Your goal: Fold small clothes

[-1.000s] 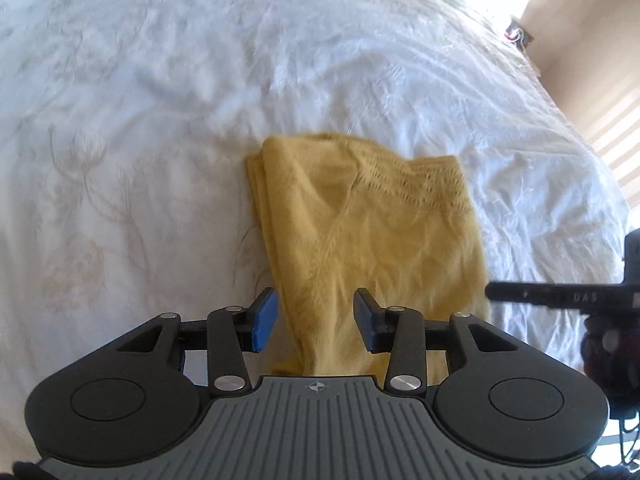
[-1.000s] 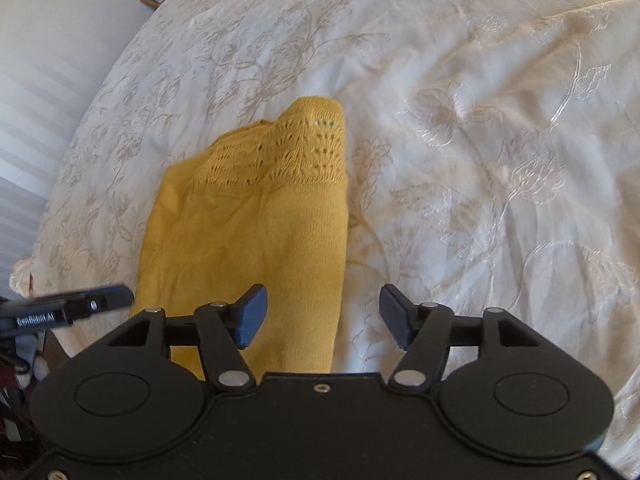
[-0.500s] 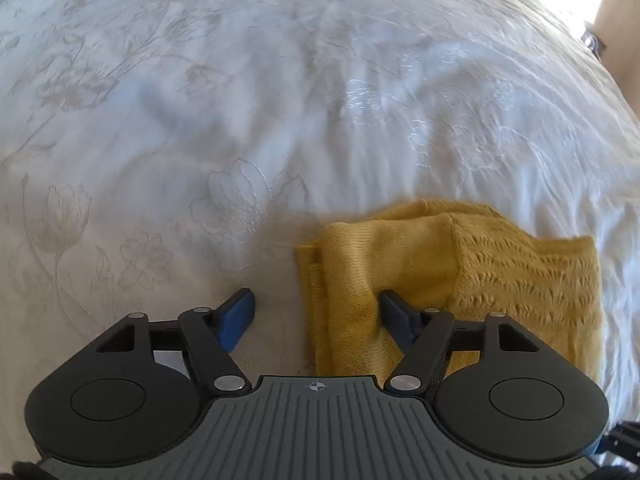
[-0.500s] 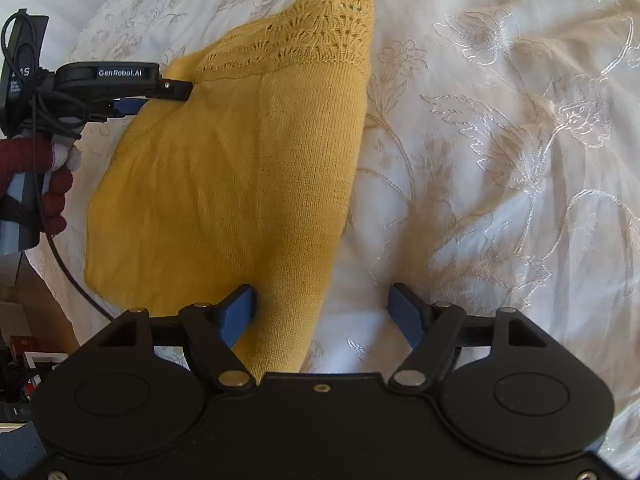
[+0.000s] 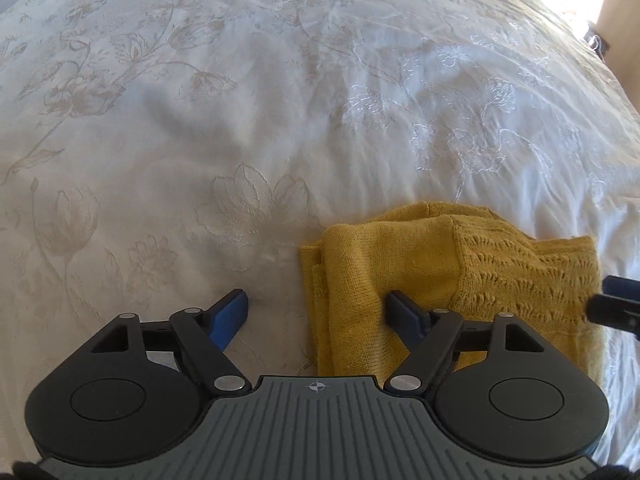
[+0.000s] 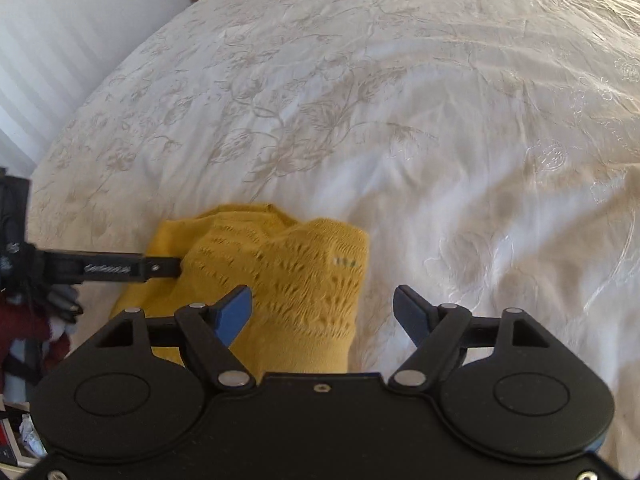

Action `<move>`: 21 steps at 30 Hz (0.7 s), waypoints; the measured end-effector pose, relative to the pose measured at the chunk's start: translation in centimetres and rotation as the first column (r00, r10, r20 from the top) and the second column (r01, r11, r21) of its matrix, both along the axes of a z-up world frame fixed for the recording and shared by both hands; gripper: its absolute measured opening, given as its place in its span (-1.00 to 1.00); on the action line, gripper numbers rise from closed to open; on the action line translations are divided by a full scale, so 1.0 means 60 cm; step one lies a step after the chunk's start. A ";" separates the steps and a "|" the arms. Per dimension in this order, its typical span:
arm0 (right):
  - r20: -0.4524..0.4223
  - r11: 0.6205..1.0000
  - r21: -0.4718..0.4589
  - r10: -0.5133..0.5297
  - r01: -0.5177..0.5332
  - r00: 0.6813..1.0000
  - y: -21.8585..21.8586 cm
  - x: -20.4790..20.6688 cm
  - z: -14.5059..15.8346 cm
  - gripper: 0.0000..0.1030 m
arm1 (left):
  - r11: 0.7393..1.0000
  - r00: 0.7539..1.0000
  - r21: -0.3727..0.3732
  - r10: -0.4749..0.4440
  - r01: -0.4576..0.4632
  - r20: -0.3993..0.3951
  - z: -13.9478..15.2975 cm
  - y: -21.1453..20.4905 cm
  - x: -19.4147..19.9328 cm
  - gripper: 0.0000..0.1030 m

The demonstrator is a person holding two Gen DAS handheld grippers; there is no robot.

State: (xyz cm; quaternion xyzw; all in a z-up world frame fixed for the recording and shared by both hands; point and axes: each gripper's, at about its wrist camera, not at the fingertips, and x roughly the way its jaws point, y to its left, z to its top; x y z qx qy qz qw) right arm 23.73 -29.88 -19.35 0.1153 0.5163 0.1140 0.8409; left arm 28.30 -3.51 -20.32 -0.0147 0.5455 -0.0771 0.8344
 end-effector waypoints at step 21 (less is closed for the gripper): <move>-0.091 0.998 0.015 -0.053 0.055 0.994 -0.019 0.028 -0.071 1.00 | 0.993 0.993 -0.012 -0.115 0.114 -0.016 -0.040 -0.059 0.062 1.00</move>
